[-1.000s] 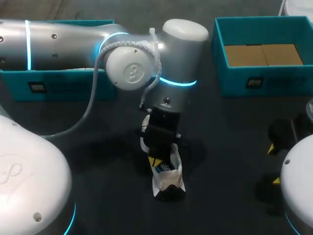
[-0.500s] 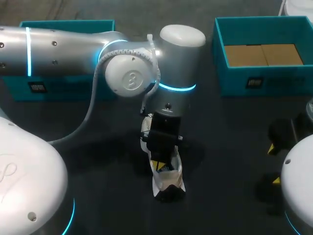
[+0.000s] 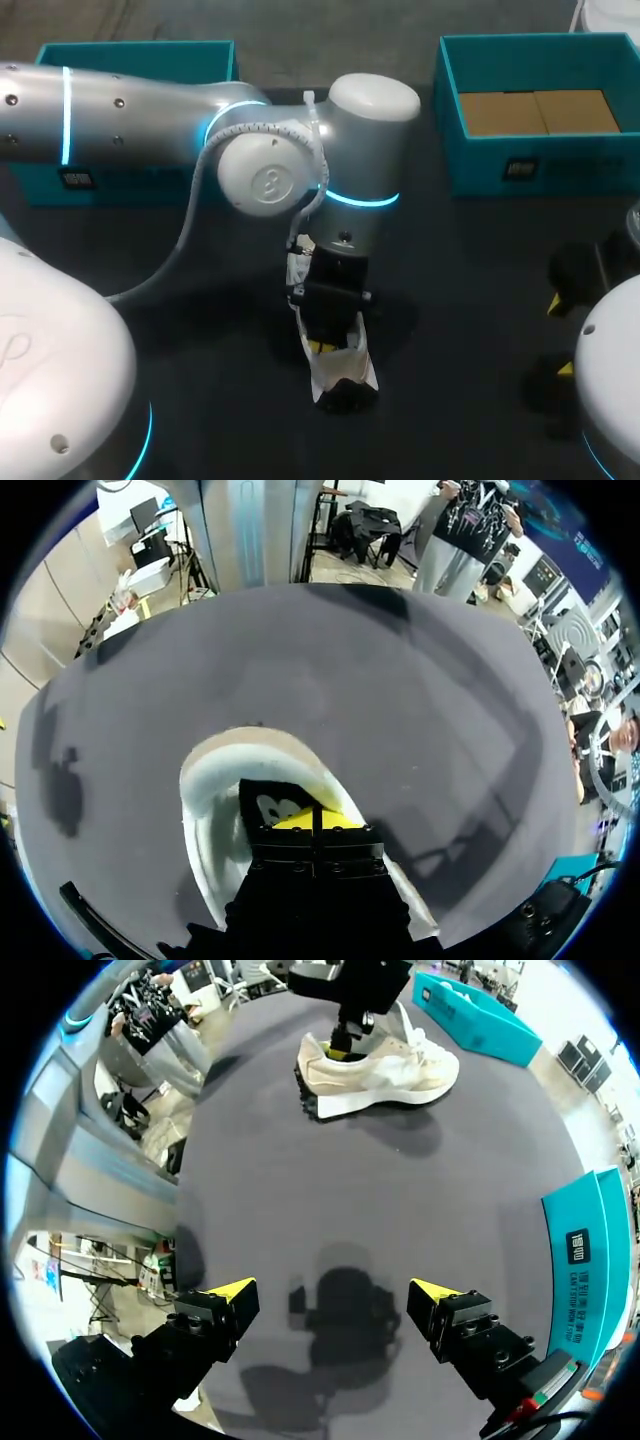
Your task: Take the shoe out of the shoebox, open the shoe tongue, remove and reinsert the insole, then place the shoe into the shoebox
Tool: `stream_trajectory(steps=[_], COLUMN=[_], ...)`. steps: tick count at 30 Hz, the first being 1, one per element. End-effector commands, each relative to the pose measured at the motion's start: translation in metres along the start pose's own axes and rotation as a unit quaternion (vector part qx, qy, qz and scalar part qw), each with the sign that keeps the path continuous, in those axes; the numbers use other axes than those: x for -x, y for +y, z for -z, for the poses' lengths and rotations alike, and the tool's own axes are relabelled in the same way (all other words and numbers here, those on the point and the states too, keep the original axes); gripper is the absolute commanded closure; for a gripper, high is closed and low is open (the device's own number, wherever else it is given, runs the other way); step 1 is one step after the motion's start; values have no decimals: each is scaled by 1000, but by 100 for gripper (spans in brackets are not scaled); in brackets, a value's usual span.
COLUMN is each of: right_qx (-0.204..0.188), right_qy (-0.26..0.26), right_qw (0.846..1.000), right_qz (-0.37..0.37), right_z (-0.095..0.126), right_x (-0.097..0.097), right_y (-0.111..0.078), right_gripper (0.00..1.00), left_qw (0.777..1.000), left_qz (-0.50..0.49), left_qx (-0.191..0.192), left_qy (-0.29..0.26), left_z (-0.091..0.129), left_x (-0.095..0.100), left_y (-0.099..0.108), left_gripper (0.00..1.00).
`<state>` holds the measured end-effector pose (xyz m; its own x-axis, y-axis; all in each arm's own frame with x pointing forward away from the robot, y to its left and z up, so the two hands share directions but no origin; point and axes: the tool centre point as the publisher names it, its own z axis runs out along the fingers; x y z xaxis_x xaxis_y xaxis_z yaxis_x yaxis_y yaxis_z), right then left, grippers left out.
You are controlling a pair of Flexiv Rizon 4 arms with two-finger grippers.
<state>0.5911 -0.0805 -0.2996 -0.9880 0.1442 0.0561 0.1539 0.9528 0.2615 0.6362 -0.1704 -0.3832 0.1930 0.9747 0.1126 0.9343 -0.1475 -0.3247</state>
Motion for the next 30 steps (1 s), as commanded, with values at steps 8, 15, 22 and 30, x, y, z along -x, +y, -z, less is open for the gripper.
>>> stream_trajectory(steps=[8,15,22,30], right_qx=[-1,-1,-1,-1], right_qy=[-2,-2,-2,-2], right_qw=[1000,1000,1000,1000], right_qz=[0,0,0,0], right_z=[0,0,0,0], right_x=[-2,-2,-2,-2], right_y=[0,0,0,0], right_gripper=[0,0,0,0], left_qw=[1000,999,999,1000], left_qz=[11,7,-19,-14], left_qx=[-1,20,11,17], left_qy=[-20,-42,-35,-4], left_z=[-22,17,42,23], left_x=[9,6,2,7], left_y=[9,-1,-15,-18], left_gripper=[100,100,100,100])
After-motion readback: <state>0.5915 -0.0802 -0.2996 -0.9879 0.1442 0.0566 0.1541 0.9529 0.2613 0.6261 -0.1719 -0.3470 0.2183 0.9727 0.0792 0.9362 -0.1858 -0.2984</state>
